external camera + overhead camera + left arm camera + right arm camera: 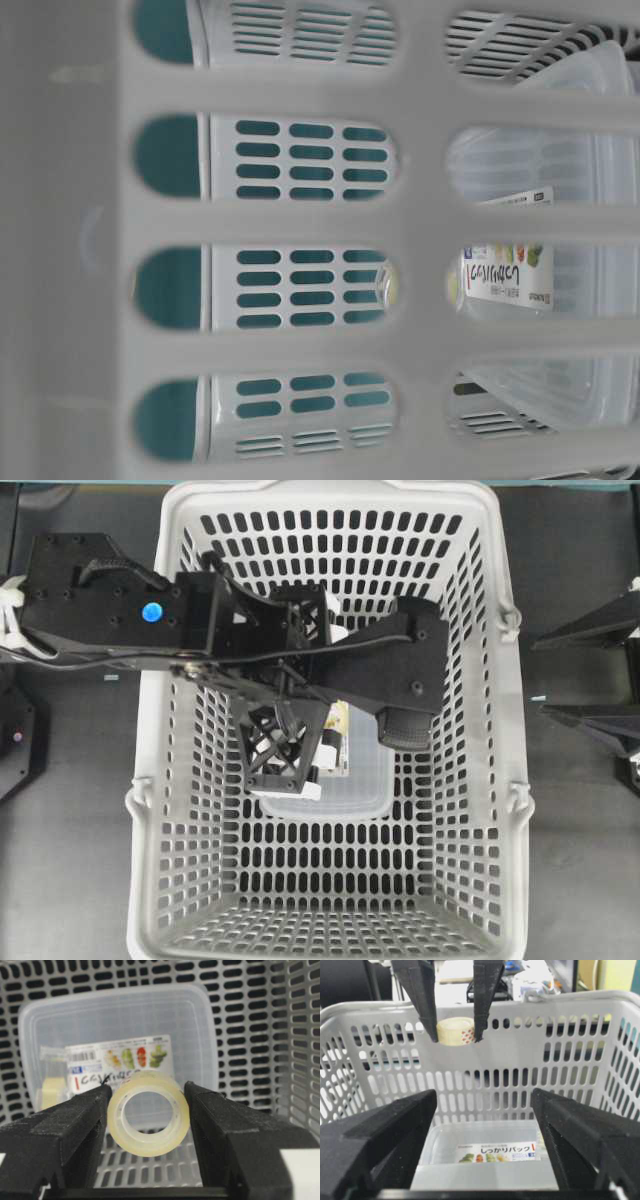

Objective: Pick up the cellophane tape from the shopping basket with the left arm.

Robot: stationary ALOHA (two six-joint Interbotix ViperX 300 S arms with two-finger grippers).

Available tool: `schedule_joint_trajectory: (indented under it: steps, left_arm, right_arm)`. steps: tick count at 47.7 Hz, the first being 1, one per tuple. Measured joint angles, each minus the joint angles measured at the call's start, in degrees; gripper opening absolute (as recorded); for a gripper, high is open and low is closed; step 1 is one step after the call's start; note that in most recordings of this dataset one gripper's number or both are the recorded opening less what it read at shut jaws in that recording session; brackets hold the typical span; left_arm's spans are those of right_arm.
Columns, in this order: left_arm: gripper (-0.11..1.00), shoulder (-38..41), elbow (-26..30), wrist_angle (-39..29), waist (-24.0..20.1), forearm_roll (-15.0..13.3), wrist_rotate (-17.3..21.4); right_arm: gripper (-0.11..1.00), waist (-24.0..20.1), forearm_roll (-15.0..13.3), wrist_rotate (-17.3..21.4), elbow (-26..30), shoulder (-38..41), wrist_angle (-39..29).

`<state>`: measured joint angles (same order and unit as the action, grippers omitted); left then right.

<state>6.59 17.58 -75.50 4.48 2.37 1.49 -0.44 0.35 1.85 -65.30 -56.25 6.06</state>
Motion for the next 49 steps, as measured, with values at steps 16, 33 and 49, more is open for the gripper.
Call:
schedule_joint_trajectory:
  steps: [16,33,49]
  left_arm:
    - [0.5,0.2,0.5,-0.1,0.0,0.0,0.0]
    - [0.5,0.4,0.7,-0.4,0.0,0.0,0.0]
    - [0.5,0.8,0.7,-0.3,-0.1,0.0,0.0]
  right_arm:
    - [0.75,0.1,0.0,0.0,0.0,0.0,0.2]
    - [0.75,-0.1,0.0,0.0,0.0,0.0,0.2]
    - [0.75,-0.4,0.0,0.0,0.0,0.0,0.2]
